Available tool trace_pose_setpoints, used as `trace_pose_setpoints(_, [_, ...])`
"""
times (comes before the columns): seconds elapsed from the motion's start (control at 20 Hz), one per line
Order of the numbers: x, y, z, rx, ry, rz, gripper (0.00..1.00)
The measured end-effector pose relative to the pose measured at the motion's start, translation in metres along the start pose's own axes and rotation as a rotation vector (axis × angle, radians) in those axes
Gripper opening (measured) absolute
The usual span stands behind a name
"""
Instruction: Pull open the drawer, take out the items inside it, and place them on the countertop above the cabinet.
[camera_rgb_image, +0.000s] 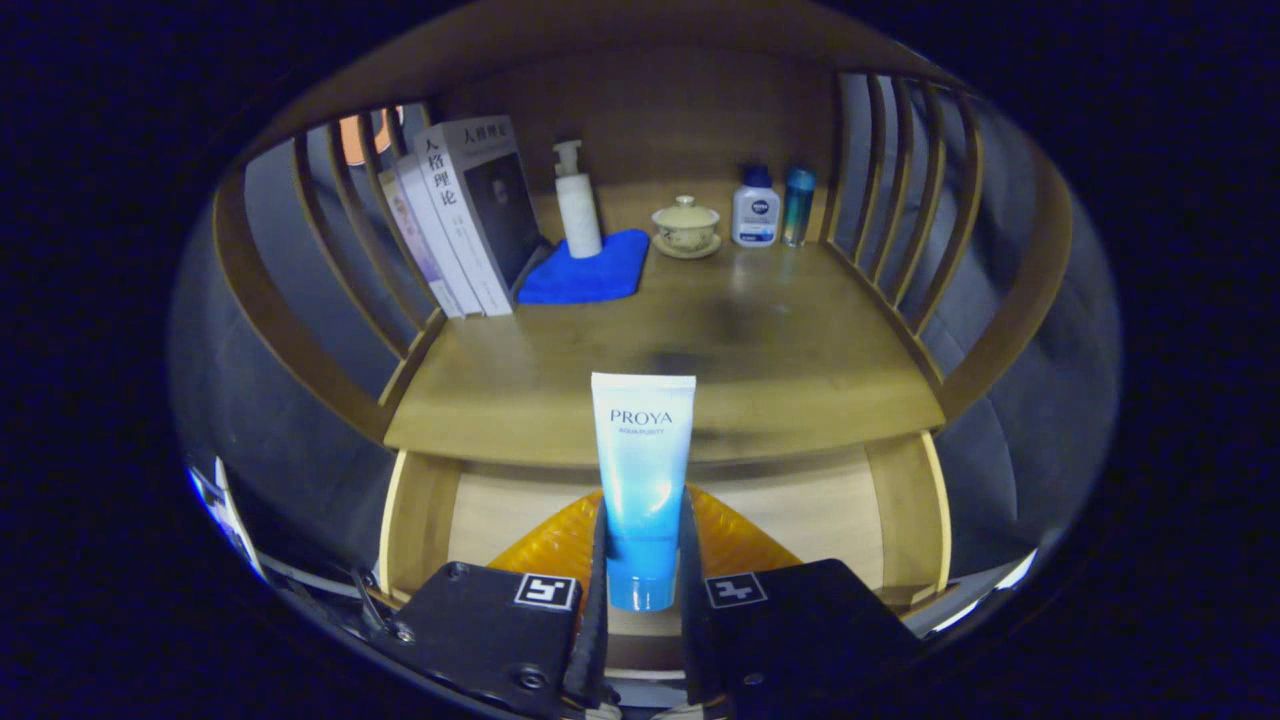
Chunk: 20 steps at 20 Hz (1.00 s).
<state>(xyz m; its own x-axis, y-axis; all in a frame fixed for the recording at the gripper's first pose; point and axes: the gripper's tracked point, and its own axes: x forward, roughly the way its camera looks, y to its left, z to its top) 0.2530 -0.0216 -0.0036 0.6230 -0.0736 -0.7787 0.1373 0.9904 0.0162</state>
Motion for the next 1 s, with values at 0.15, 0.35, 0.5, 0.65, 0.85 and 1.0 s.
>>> trace_pose_setpoints(0.15, [0.016, 0.003, 0.025, 0.025, -0.009, -0.001, 0.34])
trace_pose_setpoints(0.35, [0.044, -0.003, 0.051, 0.009, -0.027, -0.05, 0.33])
trace_pose_setpoints(0.5, [0.064, -0.004, 0.065, 0.011, -0.028, -0.075, 0.34])
trace_pose_setpoints(0.65, [0.091, -0.01, 0.068, 0.033, -0.01, -0.088, 0.33])
trace_pose_setpoints(0.85, [0.112, -0.015, 0.069, 0.048, 0.012, -0.1, 0.34])
trace_pose_setpoints(1.0, [0.117, -0.015, 0.074, 0.037, 0.02, -0.115, 0.43])
